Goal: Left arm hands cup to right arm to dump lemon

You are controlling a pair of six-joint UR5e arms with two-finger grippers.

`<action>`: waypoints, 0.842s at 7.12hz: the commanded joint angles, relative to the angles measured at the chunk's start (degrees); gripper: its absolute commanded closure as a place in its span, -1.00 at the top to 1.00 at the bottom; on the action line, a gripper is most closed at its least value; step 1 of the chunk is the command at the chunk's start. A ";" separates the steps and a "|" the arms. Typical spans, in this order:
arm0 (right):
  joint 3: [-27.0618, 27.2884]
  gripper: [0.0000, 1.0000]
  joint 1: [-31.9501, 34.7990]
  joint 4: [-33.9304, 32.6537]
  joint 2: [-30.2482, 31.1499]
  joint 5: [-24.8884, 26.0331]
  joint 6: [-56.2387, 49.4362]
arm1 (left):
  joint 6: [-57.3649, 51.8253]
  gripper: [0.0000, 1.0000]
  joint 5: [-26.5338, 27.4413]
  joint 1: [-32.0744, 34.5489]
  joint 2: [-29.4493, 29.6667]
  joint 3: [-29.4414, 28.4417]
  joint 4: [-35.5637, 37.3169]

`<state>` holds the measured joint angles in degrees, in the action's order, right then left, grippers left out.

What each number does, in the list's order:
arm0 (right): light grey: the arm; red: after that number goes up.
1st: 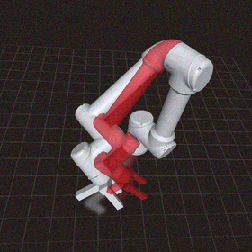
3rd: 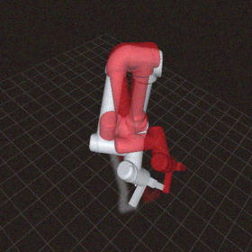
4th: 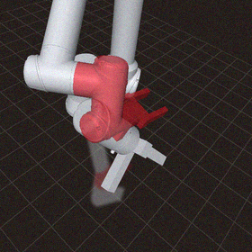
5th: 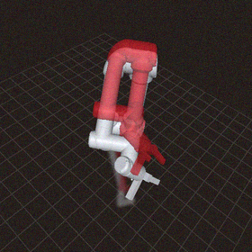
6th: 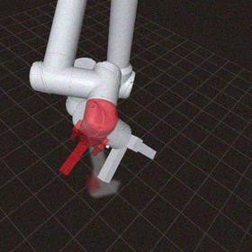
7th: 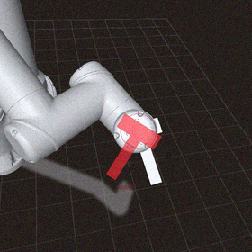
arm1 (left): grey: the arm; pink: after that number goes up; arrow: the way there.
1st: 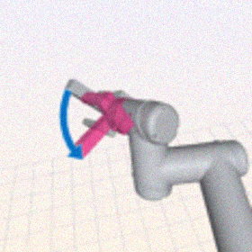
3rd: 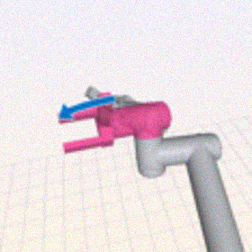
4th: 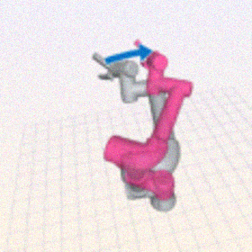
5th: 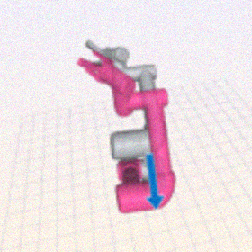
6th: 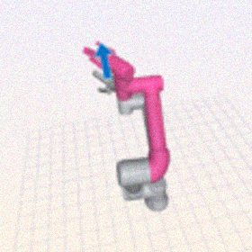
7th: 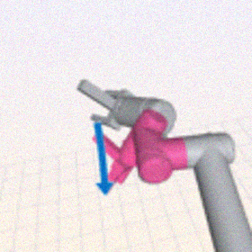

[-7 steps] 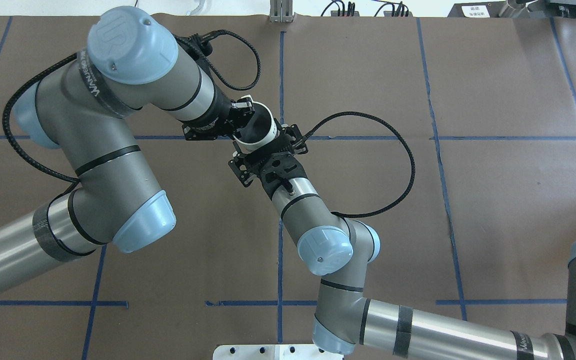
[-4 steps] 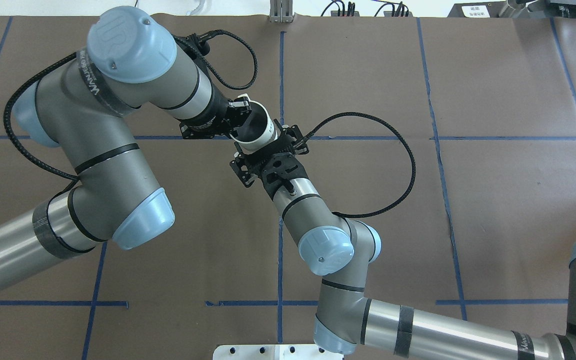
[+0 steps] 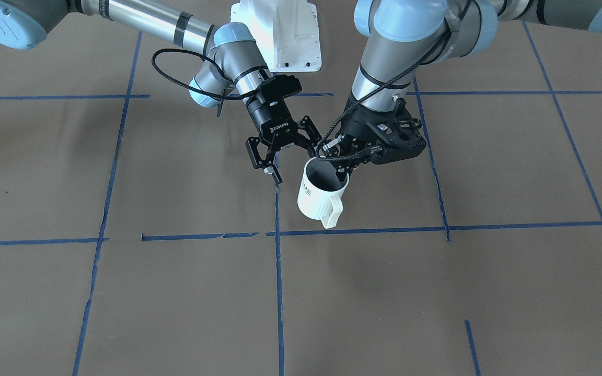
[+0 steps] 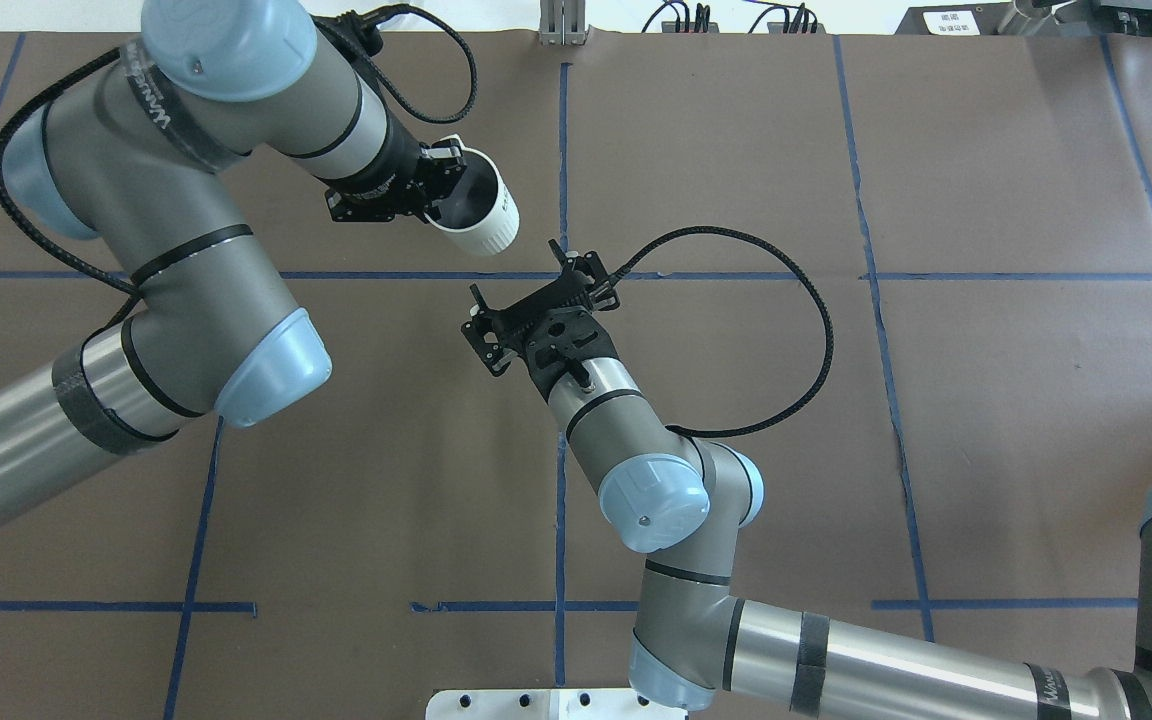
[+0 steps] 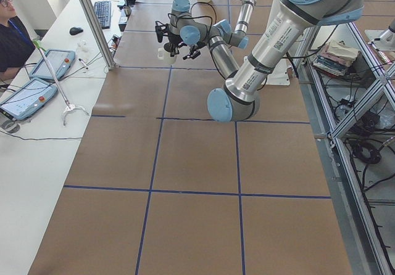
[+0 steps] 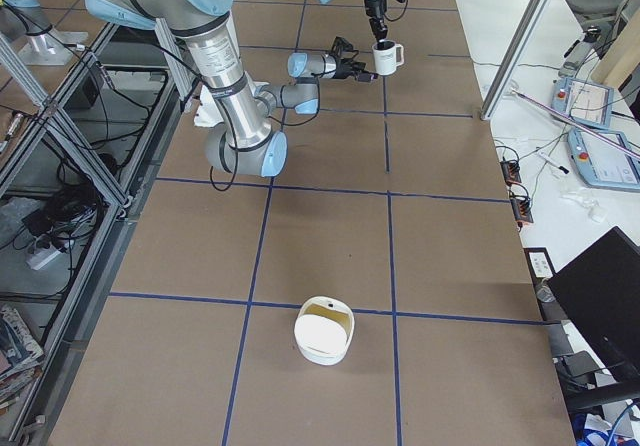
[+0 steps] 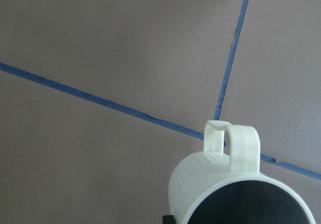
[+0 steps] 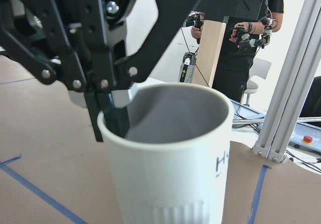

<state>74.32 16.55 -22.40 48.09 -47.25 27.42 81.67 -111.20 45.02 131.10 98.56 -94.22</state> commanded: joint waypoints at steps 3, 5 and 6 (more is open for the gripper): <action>0.56 0.98 -1.60 9.19 2.01 0.40 -0.52 | -9.47 -1.00 -0.78 6.12 -3.37 0.14 0.44; 5.12 0.93 -0.04 1.90 2.28 -0.12 0.35 | -16.15 -1.00 -6.27 8.76 -9.25 3.20 -0.08; 6.18 0.96 1.80 -5.30 2.19 -0.56 1.66 | -19.32 -1.00 -6.66 9.47 -13.11 6.79 0.00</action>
<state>78.82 16.58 -20.45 50.31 -47.39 27.89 66.26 -116.14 53.36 122.20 101.88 -94.17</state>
